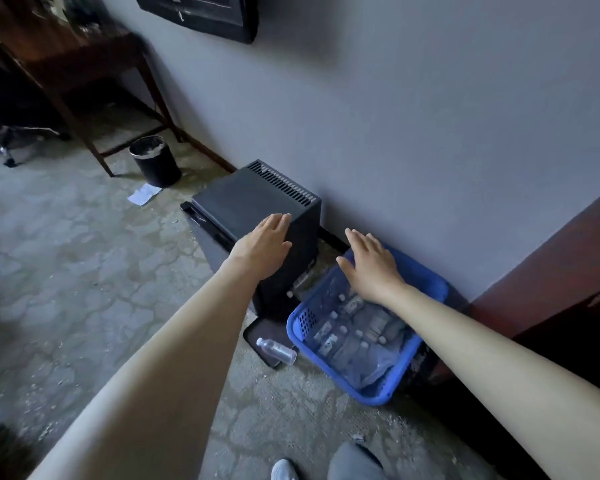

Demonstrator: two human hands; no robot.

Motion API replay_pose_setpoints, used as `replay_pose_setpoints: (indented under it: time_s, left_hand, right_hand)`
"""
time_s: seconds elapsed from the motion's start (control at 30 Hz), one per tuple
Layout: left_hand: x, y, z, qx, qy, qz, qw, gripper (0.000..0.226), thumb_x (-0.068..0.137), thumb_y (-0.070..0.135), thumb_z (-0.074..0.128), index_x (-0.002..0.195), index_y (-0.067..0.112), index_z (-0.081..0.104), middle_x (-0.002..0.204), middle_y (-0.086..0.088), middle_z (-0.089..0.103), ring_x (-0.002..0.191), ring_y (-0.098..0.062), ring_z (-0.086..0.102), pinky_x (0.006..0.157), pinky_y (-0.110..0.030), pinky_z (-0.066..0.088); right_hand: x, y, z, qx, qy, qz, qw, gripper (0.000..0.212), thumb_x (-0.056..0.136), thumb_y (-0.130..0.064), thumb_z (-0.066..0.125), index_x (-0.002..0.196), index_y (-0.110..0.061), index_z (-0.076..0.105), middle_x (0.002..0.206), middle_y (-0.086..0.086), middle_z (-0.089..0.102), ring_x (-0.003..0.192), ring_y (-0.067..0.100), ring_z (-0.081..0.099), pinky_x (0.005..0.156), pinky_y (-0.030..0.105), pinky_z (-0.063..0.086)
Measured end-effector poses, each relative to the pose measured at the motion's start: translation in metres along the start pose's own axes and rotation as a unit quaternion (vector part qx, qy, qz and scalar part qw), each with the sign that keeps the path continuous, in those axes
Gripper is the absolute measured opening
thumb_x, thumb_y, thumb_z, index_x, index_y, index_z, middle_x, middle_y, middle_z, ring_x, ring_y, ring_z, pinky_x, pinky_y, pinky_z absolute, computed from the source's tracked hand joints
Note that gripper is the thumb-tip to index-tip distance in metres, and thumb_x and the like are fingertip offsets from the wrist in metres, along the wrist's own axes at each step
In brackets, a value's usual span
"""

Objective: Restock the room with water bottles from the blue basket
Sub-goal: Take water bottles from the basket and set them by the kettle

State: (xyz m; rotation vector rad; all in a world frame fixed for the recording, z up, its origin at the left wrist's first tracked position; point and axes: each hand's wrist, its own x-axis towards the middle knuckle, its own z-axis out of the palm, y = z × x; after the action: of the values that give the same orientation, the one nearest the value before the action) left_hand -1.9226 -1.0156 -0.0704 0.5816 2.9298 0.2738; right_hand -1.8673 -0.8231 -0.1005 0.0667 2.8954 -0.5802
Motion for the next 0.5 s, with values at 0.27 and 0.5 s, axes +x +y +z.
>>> replay_pose_setpoints:
  time_s: [0.27, 0.5]
  left_hand:
    - [0.084, 0.0, 0.004, 0.012, -0.047, 0.034, 0.998, 0.057, 0.1, 0.028, 0.039, 0.149, 0.012, 0.015, 0.154, 0.0, 0.024, 0.142, -0.019, 0.027, 0.103, -0.043, 0.04]
    - [0.142, 0.021, 0.012, 0.013, -0.077, 0.101, 0.992, 0.058, 0.099, 0.029, 0.041, 0.15, 0.016, 0.018, 0.156, 0.003, 0.021, 0.144, -0.015, 0.021, 0.104, -0.039, 0.036]
  right_hand:
    - [0.042, 0.04, -0.011, 0.035, 0.028, 0.1, 0.994, 0.064, 0.1, -0.036, 0.034, 0.151, -0.015, 0.002, 0.156, 0.01, 0.021, 0.145, 0.026, 0.018, 0.114, 0.05, 0.024]
    - [0.071, 0.06, -0.018, 0.065, 0.056, 0.159, 0.984, 0.063, 0.1, -0.038, 0.034, 0.151, -0.02, 0.004, 0.157, 0.007, 0.02, 0.144, 0.026, 0.02, 0.113, 0.051, 0.026]
